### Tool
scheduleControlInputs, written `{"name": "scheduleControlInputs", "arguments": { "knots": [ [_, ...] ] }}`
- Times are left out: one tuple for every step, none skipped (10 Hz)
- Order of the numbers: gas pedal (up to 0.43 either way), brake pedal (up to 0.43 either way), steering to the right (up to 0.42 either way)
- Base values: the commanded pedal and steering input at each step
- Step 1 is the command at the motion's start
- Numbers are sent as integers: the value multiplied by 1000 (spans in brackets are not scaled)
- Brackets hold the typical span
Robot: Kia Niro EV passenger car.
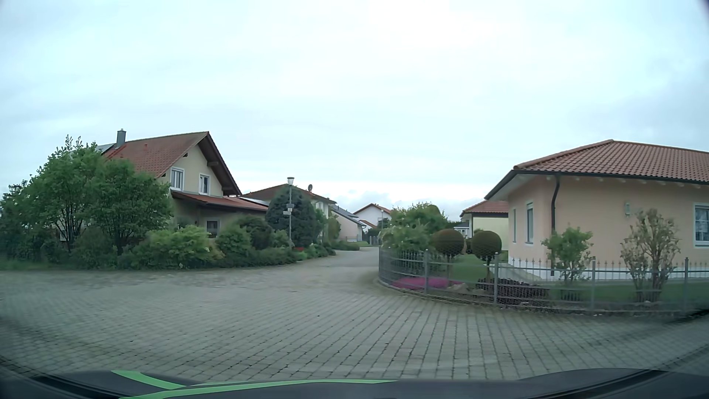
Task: Follow the waypoints while adhering to traffic rules and regulations
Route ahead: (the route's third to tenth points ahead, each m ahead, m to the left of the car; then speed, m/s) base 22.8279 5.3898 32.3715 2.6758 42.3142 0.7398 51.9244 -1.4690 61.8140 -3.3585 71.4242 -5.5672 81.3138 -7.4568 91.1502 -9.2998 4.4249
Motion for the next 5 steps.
{"name": "scheduleControlInputs", "arguments": {
  "knots": [
    [189, 0, -175],
    [189, 0, -165],
    [177, 0, -160],
    [177, 0, -159],
    [177, 0, -154]
  ]
}}
